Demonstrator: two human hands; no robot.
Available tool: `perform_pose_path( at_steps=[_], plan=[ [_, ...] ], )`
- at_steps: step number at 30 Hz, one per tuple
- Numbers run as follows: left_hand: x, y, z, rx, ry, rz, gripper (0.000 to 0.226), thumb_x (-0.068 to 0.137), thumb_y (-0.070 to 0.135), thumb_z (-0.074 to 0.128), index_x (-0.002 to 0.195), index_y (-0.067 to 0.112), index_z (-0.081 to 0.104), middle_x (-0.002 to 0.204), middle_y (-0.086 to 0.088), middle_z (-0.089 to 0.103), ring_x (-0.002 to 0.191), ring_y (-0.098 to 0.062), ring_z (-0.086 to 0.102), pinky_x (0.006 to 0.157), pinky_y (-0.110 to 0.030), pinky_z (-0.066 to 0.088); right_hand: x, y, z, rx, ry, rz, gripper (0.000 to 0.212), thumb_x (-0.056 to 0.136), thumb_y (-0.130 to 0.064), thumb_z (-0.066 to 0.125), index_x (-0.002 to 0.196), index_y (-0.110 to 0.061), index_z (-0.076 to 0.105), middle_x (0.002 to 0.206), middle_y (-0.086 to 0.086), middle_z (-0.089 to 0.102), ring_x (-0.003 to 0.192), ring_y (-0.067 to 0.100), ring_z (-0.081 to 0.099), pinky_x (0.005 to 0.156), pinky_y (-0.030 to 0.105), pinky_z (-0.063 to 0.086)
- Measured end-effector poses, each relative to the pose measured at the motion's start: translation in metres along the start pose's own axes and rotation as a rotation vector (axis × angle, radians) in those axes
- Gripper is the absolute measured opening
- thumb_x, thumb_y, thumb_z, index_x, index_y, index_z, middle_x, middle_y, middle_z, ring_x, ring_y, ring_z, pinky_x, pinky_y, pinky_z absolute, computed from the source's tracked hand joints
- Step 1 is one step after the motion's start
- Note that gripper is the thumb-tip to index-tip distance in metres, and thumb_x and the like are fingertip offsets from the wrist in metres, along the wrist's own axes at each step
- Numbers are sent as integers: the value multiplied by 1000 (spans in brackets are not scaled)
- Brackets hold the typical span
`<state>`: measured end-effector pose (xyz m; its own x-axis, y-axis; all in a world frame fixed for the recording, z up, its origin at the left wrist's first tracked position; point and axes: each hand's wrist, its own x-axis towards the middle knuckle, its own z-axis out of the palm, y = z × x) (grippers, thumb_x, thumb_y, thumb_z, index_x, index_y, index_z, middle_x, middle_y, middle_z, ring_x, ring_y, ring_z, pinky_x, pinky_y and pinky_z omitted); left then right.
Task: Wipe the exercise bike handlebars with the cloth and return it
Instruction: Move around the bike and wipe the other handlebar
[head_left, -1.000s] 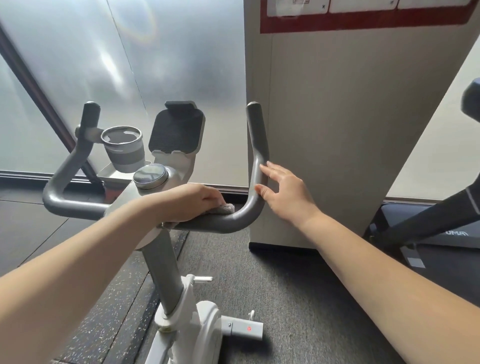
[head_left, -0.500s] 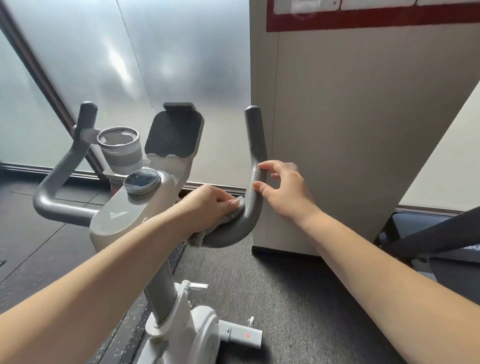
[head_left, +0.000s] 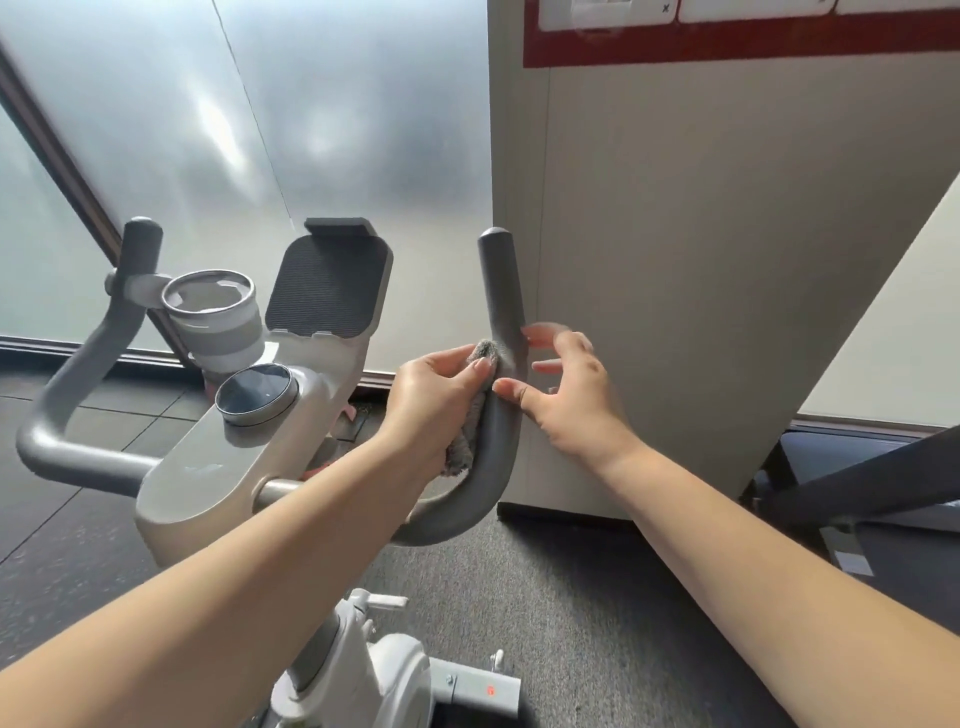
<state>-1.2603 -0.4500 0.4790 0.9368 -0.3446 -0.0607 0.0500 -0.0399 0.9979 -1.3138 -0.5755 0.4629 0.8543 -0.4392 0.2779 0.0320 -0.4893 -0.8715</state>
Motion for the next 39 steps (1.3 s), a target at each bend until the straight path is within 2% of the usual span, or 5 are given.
perform_pose_path(
  at_steps=[15, 24, 30, 36, 39],
  plan=[
    [90, 56, 13, -184, 99, 223, 21, 76, 27, 71, 97, 28, 73, 100, 1, 73, 96, -19, 67, 93, -46, 51, 3, 2, 0, -7, 2, 23, 56, 74, -28, 77, 123, -30, 51, 119, -15, 48, 101, 5, 54, 74, 6, 37],
    [49, 17, -1, -102, -48, 167, 21, 84, 15, 67, 104, 20, 71, 109, 3, 70, 104, -15, 63, 99, -42, 47, 2, -4, -4, -24, -9, 52, 58, 72, -30, 79, 123, -27, 53, 124, -13, 53, 105, 6, 54, 85, 20, 40],
    [21, 31, 0, 68, 6, 387, 24, 84, 38, 55, 104, 44, 67, 113, -10, 65, 97, -24, 65, 89, -52, 50, 0, -12, -16, 45, 82, -43, 32, 86, -29, 65, 117, -32, 59, 114, -12, 57, 97, -1, 57, 82, 18, 45],
    [6, 50, 33, -180, -271, 234, 41, 96, 40, 37, 106, 14, 67, 104, -17, 69, 98, -39, 63, 90, -54, 48, 2, -22, -27, 267, 50, -126, 48, 89, -24, 62, 131, -39, 47, 123, -6, 54, 98, 7, 64, 88, 25, 53],
    [7, 52, 38, -197, -365, 176, 51, 91, 52, 34, 107, 17, 68, 114, -20, 65, 109, -44, 58, 97, -59, 41, 2, -20, -43, 243, -27, -136, 58, 86, -28, 64, 139, -31, 42, 131, -4, 47, 103, 4, 62, 87, 14, 49]
  ],
)
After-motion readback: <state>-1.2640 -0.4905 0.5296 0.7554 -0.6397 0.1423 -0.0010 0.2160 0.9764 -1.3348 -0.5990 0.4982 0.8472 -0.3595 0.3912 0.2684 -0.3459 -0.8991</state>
